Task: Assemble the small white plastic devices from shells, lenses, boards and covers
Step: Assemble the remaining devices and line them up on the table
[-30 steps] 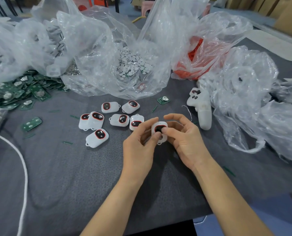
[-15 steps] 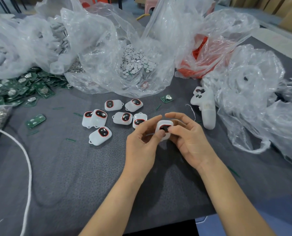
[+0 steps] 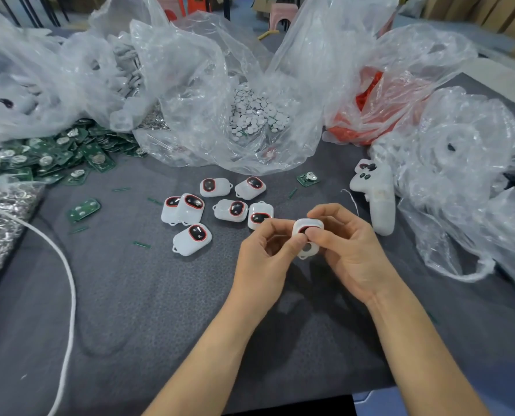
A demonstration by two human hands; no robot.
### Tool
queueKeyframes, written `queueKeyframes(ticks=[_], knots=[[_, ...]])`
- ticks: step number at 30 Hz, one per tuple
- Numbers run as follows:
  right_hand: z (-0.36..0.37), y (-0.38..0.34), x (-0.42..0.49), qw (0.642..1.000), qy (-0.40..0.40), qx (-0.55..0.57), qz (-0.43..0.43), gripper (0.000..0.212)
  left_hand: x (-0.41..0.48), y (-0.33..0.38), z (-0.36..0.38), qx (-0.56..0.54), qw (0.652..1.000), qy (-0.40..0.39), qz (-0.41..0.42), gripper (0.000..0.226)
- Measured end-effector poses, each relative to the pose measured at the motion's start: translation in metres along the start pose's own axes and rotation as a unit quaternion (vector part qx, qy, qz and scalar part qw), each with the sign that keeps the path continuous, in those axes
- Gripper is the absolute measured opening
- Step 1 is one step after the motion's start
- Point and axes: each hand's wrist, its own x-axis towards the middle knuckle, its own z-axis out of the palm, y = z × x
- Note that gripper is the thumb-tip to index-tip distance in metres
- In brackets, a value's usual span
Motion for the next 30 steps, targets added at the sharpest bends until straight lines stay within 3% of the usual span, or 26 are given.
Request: queueKeyframes(ticks=[13, 17, 19, 24, 26, 28, 30], knots=[[-0.012, -0.015, -0.007, 0.999, -0.035, -0.012, 0.034, 0.019, -0.005, -0.004, 0.004, 0.004, 1.0, -0.027, 0.003, 0.012], [-0.013, -0.016, -0.005, 0.997, -0.058, 0.019, 0.048, 0.03, -0.006, -0.003, 0.005, -0.046, 0.997, -0.051, -0.018, 0.008], [-0.015, -0.016, -0.005, 0.995, -0.069, 0.034, 0.058, 0.04, -0.006, -0.001, 0.005, -0.09, 0.991, -0.081, -0.051, 0.017], [-0.017, -0.015, -0.004, 0.993, -0.073, 0.07, 0.063, 0.041, -0.005, 0.0, 0.005, -0.141, 0.979, -0.114, -0.095, 0.021], [-0.014, -0.012, -0.003, 0.994, -0.047, 0.08, 0.056, 0.035, -0.005, 0.0, 0.005, -0.077, 0.993, -0.08, -0.05, 0.017], [-0.01, -0.01, 0.0, 0.995, -0.001, 0.087, 0.047, 0.016, -0.004, 0.001, 0.004, 0.058, 0.998, -0.026, 0.028, 0.014], [-0.009, -0.007, 0.002, 0.994, 0.044, 0.09, 0.045, 0.016, 0.001, 0.003, -0.003, 0.227, 0.967, 0.039, 0.106, 0.036]])
